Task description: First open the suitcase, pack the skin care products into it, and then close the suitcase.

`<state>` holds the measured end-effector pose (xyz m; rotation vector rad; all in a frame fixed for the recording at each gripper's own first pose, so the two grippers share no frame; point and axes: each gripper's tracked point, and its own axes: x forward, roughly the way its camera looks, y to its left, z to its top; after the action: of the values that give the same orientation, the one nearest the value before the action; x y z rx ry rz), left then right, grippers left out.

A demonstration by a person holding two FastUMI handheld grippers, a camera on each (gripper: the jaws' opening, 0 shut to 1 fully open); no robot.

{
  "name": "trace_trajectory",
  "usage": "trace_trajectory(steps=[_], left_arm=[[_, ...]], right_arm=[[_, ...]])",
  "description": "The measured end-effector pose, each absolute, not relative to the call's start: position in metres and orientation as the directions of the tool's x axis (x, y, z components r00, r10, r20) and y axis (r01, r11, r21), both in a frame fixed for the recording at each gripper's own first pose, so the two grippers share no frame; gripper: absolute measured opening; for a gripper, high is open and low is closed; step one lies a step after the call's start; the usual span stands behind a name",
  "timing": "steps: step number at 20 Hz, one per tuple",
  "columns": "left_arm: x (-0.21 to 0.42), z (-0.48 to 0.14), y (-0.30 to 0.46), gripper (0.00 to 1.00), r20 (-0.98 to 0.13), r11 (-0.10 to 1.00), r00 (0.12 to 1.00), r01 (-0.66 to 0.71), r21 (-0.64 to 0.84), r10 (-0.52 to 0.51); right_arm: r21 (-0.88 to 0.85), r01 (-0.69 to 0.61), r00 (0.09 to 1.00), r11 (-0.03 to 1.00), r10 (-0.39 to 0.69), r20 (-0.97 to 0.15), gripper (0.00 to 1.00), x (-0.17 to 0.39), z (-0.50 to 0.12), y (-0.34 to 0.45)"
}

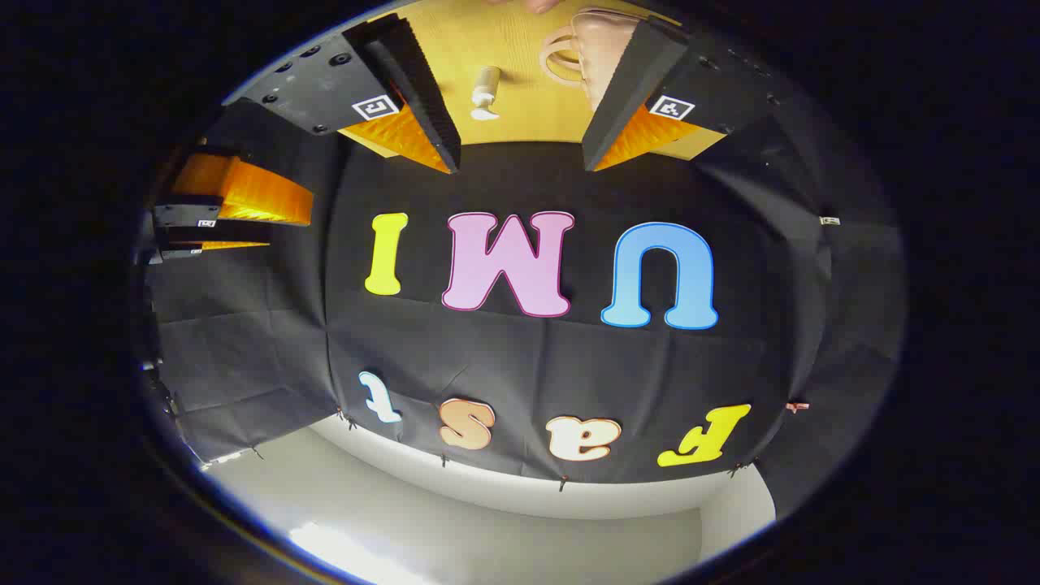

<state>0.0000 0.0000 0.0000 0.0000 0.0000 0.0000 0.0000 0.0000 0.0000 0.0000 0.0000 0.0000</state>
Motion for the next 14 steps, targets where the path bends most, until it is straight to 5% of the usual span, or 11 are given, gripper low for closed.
trace_trajectory(steps=[14], left_arm=[[-0.005, -0.050, 0.007, 0.96, -0.113, 0.999, 0.993, 0.034, 0.019, -0.032]], right_arm=[[0.065, 0.049, 0.998, 0.997, -0.046, -0.041, 0.95, -0.013, -0.022, -0.010]])
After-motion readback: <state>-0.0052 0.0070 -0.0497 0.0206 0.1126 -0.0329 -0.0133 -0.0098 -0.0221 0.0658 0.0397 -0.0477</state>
